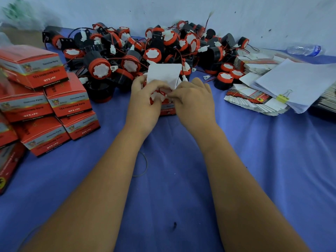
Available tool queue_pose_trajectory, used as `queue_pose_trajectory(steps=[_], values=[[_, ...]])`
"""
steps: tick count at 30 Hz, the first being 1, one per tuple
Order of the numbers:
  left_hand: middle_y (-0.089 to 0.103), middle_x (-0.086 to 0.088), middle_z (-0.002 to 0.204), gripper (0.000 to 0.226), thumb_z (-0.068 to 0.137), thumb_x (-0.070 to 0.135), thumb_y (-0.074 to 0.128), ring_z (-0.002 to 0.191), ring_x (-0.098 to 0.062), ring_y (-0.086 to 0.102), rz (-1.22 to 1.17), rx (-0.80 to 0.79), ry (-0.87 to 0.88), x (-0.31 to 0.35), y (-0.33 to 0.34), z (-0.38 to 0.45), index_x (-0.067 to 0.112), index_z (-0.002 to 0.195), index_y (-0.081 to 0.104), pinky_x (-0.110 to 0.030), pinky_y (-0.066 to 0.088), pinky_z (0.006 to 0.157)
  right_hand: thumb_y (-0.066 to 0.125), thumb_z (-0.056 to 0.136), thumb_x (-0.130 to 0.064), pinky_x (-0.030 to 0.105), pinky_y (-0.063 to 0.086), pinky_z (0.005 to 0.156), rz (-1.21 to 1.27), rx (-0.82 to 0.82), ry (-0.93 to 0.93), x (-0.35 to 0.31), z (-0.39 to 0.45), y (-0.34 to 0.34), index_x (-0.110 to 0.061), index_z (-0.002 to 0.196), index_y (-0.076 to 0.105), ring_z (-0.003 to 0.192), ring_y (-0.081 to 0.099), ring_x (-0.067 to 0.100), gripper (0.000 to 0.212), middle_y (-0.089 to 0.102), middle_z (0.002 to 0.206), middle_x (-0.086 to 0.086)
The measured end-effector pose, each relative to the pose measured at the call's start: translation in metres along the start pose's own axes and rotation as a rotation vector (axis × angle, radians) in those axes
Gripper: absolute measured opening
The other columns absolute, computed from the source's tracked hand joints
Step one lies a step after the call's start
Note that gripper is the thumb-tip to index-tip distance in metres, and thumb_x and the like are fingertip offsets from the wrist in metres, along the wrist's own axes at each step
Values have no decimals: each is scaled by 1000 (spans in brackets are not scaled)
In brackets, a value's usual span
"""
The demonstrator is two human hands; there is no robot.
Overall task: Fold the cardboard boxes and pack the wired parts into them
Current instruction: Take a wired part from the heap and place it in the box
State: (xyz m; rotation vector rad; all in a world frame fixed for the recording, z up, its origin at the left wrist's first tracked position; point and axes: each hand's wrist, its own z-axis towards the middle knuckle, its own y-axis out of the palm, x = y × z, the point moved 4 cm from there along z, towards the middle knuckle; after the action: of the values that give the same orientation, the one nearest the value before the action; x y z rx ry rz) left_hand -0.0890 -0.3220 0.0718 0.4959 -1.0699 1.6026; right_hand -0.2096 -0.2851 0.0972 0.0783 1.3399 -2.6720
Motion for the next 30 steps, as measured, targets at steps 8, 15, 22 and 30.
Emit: queue_pose_trajectory(steps=[8, 15, 22, 30], values=[[28, -16, 151, 28, 87, 9, 67, 131, -30, 39, 361, 192, 107, 12, -11, -5, 19, 112, 68, -23, 42, 93, 42, 89, -13, 29, 22, 78, -88, -137, 19, -3, -2, 1, -11, 84, 65, 79, 42, 21, 24, 65, 83, 4], [25, -13, 158, 35, 92, 2, 52, 139, -33, 33, 340, 73, 61, 6, -5, -6, 20, 112, 73, -30, 39, 95, 41, 85, -10, 29, 27, 75, 19, -63, 20, -2, -4, 3, -8, 87, 68, 76, 47, 23, 26, 65, 82, 6], [29, -6, 154, 37, 94, -1, 46, 135, -19, 38, 175, 8, 15, -3, 2, -2, 22, 105, 72, -13, 40, 93, 49, 94, -3, 25, 48, 74, 859, 297, 602, 21, -13, 3, -17, 108, 57, 86, 57, 10, 21, 59, 101, -6], [43, 3, 137, 51, 95, -7, 39, 123, -7, 41, -71, -122, -40, -5, 7, 0, 34, 98, 69, 2, 36, 92, 64, 91, -6, 17, 52, 68, 1024, 161, 601, 33, -11, 14, -22, 86, 72, 73, 63, 5, 19, 70, 79, -8]])
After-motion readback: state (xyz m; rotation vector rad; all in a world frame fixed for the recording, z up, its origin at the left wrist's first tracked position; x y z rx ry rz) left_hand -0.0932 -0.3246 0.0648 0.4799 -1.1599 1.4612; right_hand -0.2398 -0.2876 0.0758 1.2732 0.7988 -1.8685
